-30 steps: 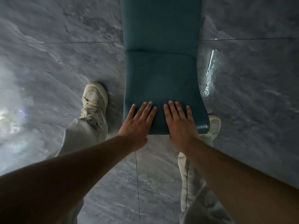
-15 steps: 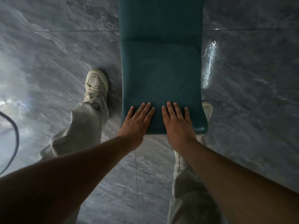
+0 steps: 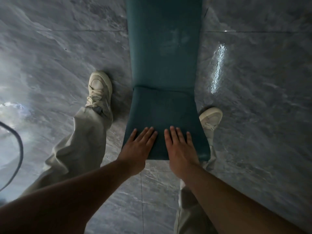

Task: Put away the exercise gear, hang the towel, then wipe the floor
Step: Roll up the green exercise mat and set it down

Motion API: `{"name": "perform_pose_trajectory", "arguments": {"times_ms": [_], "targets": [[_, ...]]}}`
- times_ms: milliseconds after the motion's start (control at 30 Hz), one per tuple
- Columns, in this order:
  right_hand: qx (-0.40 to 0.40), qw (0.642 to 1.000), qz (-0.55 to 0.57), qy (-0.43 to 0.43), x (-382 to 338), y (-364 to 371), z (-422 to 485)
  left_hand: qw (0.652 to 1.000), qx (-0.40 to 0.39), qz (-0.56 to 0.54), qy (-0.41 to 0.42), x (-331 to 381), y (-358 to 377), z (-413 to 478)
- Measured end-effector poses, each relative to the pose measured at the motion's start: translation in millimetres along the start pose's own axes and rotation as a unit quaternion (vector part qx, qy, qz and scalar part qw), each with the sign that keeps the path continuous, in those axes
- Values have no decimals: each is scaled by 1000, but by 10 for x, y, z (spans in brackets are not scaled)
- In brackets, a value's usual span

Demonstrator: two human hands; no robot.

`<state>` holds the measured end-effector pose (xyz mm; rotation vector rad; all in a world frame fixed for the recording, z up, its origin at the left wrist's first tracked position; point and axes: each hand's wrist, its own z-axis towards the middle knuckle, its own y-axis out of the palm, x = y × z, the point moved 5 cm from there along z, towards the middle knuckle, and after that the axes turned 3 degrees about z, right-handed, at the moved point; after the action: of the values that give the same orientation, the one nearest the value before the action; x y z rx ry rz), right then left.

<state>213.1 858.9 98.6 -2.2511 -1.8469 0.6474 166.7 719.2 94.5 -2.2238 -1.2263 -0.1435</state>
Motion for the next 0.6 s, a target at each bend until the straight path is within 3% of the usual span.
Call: {"name": "perform_pose_trajectory", "arguments": {"times_ms": [233, 600], "targets": [[106, 994, -4, -17, 228, -818, 210, 998, 58, -23, 15, -195, -734, 220], [198, 979, -14, 34, 422, -1838, 524, 984, 166, 71, -2, -523, -1946, 596]]}}
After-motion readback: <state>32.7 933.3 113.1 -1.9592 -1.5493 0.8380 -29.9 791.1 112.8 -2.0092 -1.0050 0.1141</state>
